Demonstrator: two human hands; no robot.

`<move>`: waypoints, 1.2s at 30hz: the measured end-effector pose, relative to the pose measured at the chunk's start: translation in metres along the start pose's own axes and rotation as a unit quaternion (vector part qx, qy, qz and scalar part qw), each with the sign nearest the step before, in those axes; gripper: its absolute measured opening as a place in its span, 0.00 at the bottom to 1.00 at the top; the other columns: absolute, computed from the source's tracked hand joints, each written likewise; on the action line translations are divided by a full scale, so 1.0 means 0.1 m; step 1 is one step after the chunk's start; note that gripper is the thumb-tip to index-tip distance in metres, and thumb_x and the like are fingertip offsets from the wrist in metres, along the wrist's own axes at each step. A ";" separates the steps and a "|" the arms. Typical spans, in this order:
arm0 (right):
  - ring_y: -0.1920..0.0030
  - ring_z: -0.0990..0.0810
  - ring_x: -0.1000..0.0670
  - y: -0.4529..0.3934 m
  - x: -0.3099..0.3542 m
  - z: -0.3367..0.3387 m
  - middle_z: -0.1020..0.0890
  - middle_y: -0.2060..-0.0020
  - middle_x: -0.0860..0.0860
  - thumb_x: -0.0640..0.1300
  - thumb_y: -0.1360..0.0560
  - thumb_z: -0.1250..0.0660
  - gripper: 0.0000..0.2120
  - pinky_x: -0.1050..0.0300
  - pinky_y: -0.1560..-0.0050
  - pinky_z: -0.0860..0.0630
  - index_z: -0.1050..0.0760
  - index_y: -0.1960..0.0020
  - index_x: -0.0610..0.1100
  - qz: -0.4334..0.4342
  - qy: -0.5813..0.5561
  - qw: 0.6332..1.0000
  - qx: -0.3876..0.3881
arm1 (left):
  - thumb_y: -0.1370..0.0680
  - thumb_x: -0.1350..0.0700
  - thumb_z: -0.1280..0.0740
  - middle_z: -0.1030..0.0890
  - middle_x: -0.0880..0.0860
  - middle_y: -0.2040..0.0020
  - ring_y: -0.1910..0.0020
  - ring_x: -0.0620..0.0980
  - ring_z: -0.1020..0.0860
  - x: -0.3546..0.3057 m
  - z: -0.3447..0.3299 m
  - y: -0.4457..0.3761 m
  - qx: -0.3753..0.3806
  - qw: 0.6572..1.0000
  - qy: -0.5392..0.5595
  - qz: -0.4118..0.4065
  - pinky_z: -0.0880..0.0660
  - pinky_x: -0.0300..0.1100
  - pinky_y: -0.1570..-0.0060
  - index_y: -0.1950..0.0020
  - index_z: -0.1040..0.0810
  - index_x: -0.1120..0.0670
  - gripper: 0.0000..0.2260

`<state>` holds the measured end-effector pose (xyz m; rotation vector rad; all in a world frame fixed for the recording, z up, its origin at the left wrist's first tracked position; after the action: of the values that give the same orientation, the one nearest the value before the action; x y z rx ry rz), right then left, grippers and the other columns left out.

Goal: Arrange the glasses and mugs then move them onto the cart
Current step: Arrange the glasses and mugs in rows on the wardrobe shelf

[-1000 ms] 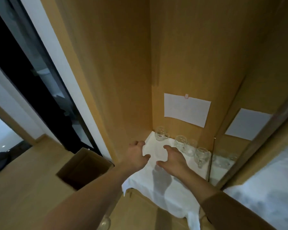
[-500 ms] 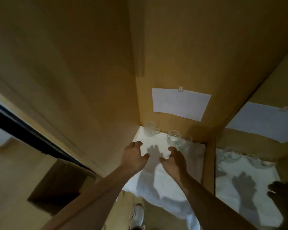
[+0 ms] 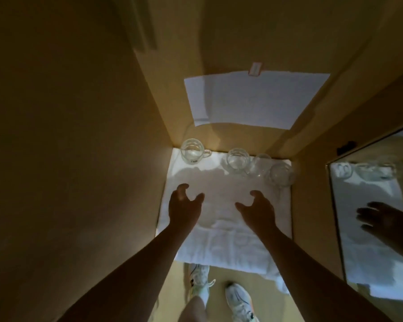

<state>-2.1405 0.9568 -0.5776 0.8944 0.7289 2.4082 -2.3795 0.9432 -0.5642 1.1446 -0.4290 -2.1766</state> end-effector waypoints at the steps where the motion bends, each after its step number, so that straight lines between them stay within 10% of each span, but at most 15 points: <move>1: 0.33 0.25 0.40 -0.10 -0.05 -0.05 0.24 0.33 0.41 0.54 0.25 0.28 0.32 0.50 0.34 0.29 0.34 0.26 0.44 -0.013 -0.012 1.000 -0.001 | 0.23 0.48 0.27 0.25 0.57 0.31 0.33 0.55 0.26 0.04 -0.04 -0.10 -0.006 1.000 0.007 0.009 0.29 0.49 0.33 0.27 0.28 0.53 0.27; 20: 0.37 0.21 0.43 -1.57 -0.41 -0.60 0.23 0.35 0.42 0.50 0.24 0.27 0.39 0.49 0.38 0.24 0.44 0.20 0.49 -0.043 -0.128 0.989 -0.059 | 0.44 0.39 0.19 0.21 0.50 0.39 0.39 0.52 0.22 0.07 -0.54 -2.09 -0.079 0.987 -0.039 -0.138 0.25 0.50 0.38 0.32 0.28 0.51 0.44; 30: 0.56 0.21 0.50 -1.67 -0.45 -0.92 0.20 0.55 0.50 0.45 0.25 0.26 0.16 0.55 0.55 0.24 0.28 0.41 0.47 -0.087 -0.290 0.953 0.001 | 0.47 0.51 0.14 0.20 0.46 0.43 0.45 0.45 0.21 -0.09 -0.61 -2.50 -0.088 0.970 -0.075 -0.215 0.24 0.38 0.45 0.39 0.27 0.50 0.40; 36: 0.57 0.20 0.47 -1.40 -0.46 -0.91 0.20 0.55 0.45 0.43 0.23 0.27 0.11 0.48 0.51 0.17 0.25 0.46 0.39 -0.107 -0.386 0.915 0.047 | 0.44 0.51 0.13 0.25 0.53 0.32 0.35 0.53 0.24 0.26 -0.62 -2.12 -0.067 0.988 -0.075 -0.113 0.25 0.48 0.36 0.27 0.34 0.55 0.50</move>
<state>-2.1395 1.0065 -0.7432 1.5702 0.5804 1.6200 -2.4204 1.0845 -0.7306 0.9998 -0.2199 -2.4583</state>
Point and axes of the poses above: each hand's wrist, its own y-axis away from the middle knuckle, its own z-axis out of the back of the hand, x = y × z, the point moved 8 cm from there along -y, towards the middle knuckle
